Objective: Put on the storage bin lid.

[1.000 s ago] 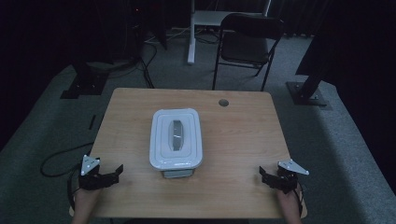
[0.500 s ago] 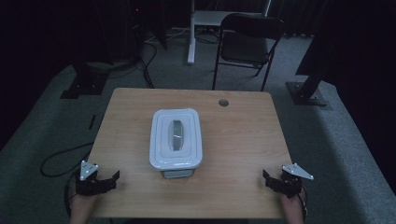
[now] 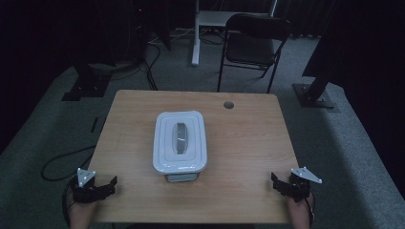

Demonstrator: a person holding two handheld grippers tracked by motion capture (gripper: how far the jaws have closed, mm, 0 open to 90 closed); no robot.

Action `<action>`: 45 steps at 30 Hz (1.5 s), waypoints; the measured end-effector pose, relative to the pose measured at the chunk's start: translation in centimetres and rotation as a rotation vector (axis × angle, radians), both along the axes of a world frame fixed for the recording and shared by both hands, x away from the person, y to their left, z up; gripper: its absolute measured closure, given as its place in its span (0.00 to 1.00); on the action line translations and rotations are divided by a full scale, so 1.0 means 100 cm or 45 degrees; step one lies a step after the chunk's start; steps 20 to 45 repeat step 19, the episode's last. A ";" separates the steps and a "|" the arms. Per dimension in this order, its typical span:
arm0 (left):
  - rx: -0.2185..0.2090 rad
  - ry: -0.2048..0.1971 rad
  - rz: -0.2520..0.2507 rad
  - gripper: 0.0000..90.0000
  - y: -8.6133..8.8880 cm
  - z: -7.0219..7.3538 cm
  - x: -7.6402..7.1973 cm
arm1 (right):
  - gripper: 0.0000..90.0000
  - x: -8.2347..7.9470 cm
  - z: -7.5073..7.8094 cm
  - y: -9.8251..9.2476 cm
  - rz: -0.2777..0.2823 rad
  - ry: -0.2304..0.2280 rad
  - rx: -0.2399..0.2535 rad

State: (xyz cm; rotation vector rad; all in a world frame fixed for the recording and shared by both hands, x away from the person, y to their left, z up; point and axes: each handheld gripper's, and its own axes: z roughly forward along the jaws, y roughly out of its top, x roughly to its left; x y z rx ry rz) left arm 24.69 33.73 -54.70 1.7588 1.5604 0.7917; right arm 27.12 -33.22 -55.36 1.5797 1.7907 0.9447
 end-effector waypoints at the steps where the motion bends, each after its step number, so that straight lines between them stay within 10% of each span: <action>1: -0.001 0.005 0.022 0.02 0.000 0.000 0.000 | 0.15 0.002 0.000 0.000 -0.007 0.018 -0.005; 12: -0.084 0.001 0.075 0.02 0.000 0.000 0.002 | 0.15 0.003 -0.001 -0.002 -0.039 0.036 0.014; 45: -0.084 0.032 0.120 0.02 -0.002 -0.001 0.005 | 0.15 0.005 -0.001 -0.001 -0.035 0.053 -0.001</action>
